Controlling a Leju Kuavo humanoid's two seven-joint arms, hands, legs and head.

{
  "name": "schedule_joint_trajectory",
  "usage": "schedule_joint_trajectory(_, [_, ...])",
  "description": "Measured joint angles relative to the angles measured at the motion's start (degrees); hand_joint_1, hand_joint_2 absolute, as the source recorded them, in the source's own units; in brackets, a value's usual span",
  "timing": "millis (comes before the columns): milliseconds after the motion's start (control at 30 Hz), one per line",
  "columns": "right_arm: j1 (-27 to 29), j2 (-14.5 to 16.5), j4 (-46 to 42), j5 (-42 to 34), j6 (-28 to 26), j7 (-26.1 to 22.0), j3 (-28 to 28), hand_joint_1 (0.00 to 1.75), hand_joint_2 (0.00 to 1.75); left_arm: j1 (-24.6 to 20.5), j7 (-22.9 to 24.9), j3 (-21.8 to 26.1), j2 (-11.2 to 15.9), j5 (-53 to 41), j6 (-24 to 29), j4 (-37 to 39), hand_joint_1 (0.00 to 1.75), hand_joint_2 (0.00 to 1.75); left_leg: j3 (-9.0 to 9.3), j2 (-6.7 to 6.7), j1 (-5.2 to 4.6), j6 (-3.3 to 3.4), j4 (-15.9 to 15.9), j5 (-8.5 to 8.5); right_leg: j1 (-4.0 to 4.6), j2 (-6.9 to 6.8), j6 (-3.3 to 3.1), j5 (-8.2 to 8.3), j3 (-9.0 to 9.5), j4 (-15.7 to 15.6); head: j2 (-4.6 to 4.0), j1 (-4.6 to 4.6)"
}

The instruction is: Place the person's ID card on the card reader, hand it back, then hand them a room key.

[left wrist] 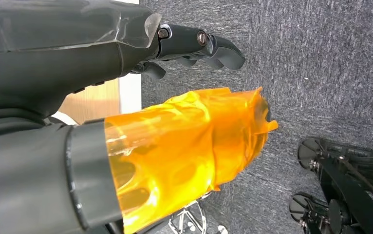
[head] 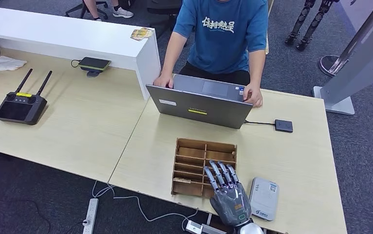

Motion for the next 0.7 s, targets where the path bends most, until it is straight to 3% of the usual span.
schedule_joint_trajectory(200, [-0.10,-0.14,-0.02,-0.16,-0.01,-0.22,0.21,0.03,1.75,0.00,0.01,0.00,0.00,0.09,0.05,0.00,0.00,0.00,0.00,0.00,0.00,0.00,0.00,0.00,0.00,0.00,0.00,0.00,0.00,0.00,0.00,0.00])
schedule_joint_trajectory(433, [-0.13,-0.16,-0.03,-1.14,-0.02,-0.69,0.39,0.36,1.75,0.00,0.01,0.00,0.00,0.37,0.08,0.00,0.00,0.00,0.00,0.00,0.00,0.00,0.00,0.00,0.00,0.00,0.00,0.00,0.00,0.00,0.00,0.00])
schedule_joint_trajectory(500, [-0.14,-0.17,-0.04,-1.29,-0.02,-0.92,0.41,0.58,1.75,0.00,0.01,0.00,0.00,0.42,0.08,0.00,0.00,0.00,0.00,0.00,0.00,0.00,0.00,0.00,0.00,0.00,0.00,0.00,0.00,0.00,0.00,0.00])
schedule_joint_trajectory(567, [-0.14,-0.18,-0.06,-1.53,-0.02,-0.99,0.43,1.13,1.75,0.00,0.01,0.00,0.00,0.45,0.08,0.00,0.00,0.00,0.00,0.00,0.00,0.00,0.00,0.00,0.00,0.00,0.00,0.00,0.00,0.00,0.00,0.00])
schedule_joint_trajectory(633, [-0.14,-0.19,-0.12,-1.85,-0.02,-1.07,0.44,1.55,1.75,0.00,0.01,0.00,0.00,0.48,0.08,0.00,0.00,0.00,0.00,0.00,0.00,0.00,0.00,0.00,0.00,0.00,0.00,0.00,0.00,0.00,0.00,0.00])
schedule_joint_trajectory(700, [-0.15,-0.20,-0.16,-1.93,-0.02,-1.20,0.44,1.66,1.75,0.00,0.01,0.00,0.00,0.51,0.08,0.00,0.00,0.00,0.00,0.00,0.00,0.00,0.00,0.00,0.00,0.00,0.00,0.00,0.00,0.00,0.00,0.00])
